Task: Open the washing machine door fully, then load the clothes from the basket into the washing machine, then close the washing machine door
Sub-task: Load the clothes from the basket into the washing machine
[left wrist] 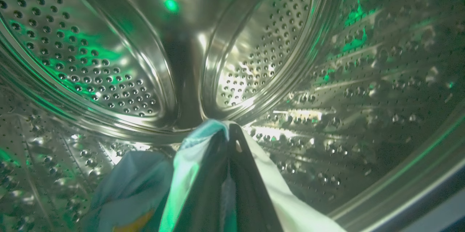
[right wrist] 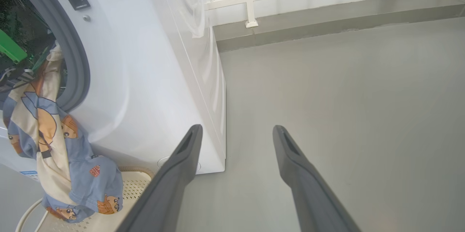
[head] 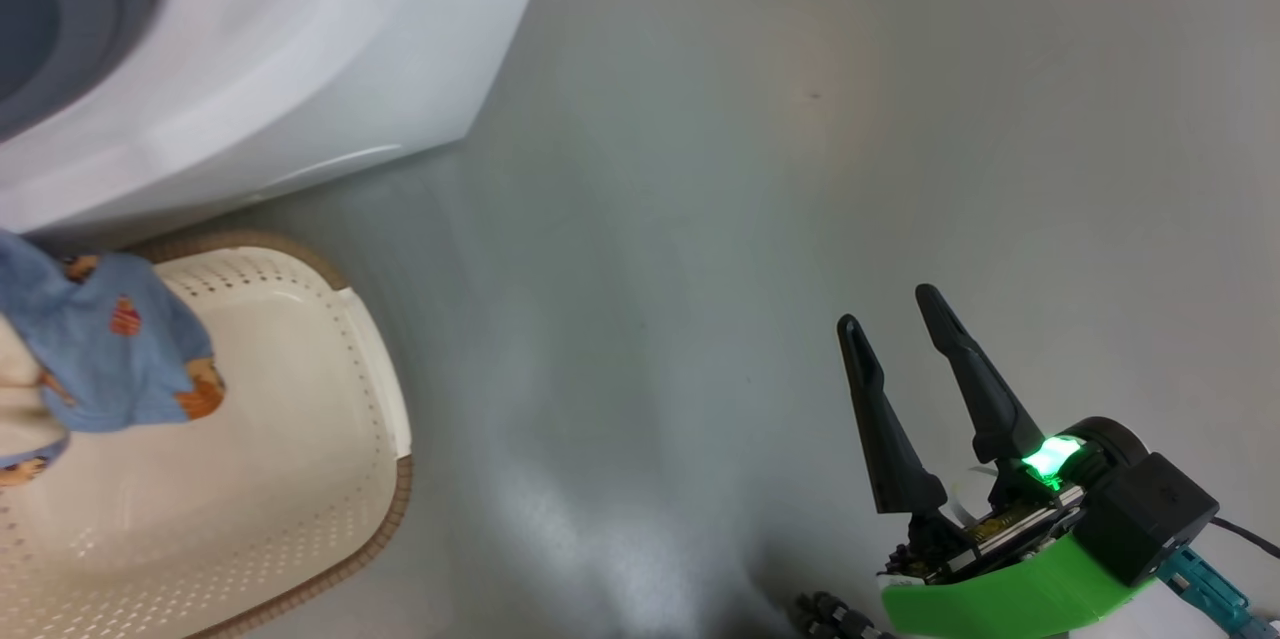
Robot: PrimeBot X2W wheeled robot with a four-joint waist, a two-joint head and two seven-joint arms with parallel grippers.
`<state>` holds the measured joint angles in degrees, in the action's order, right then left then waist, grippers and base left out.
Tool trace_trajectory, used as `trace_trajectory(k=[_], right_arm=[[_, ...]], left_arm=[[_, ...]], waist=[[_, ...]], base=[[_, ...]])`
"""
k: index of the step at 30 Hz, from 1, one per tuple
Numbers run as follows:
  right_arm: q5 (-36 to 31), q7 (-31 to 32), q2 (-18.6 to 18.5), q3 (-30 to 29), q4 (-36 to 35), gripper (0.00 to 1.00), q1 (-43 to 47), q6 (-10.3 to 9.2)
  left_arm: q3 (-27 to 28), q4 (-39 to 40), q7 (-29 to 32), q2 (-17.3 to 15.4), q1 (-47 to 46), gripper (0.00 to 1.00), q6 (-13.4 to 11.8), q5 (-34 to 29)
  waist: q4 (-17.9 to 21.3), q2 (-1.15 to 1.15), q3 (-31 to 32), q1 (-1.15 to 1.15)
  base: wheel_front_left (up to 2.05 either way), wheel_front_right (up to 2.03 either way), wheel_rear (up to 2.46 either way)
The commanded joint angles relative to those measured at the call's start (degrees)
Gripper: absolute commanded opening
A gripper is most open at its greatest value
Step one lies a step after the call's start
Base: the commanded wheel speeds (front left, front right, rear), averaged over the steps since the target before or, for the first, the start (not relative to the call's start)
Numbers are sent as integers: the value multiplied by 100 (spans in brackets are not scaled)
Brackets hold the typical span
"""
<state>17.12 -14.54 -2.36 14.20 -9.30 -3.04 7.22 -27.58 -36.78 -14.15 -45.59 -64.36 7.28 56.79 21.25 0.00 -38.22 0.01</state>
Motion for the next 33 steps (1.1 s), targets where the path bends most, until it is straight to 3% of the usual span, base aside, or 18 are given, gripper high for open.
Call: trace_trajectory(k=[1,6,9,10,11,12,19,33], right_arm=[[30,-46,-52,132,-165,100,159,26],[60,-46,-52,150,-236,100,170,26],[73,-46,-52,153,-204,100,173,26],[76,-46,-52,153,-186,100,171,26],[77,-46,-52,154,-168,100,167,26],[78,-46,-52,162,-152,100,159,26],[65,-46,-52,185,-32,100,39,26],[14,-46,-52,59,289,100,-192,26]], left_arm=[[350,189,-64,-334,-272,0,20,-60],[1174,532,-82,-178,-395,0,21,-377],[1294,541,-83,-87,-204,0,21,-569],[1251,459,-81,-57,-131,6,21,-587],[1209,353,-36,-21,-77,57,21,-574],[1156,264,4,-11,-50,100,21,-600],[593,-305,952,67,102,100,21,-593],[27,-624,453,398,375,100,21,-367]], waist=[[122,0,-127,-1],[169,0,-209,-1],[169,0,-180,-1],[163,0,-163,-1],[153,0,-148,-1],[144,0,-136,-1],[46,0,52,-1],[-258,0,685,-1]], base=[[0,0,0],[0,0,0],[0,0,0],[0,0,0],[0,0,0],[0,0,0],[0,0,0],[0,0,0]])
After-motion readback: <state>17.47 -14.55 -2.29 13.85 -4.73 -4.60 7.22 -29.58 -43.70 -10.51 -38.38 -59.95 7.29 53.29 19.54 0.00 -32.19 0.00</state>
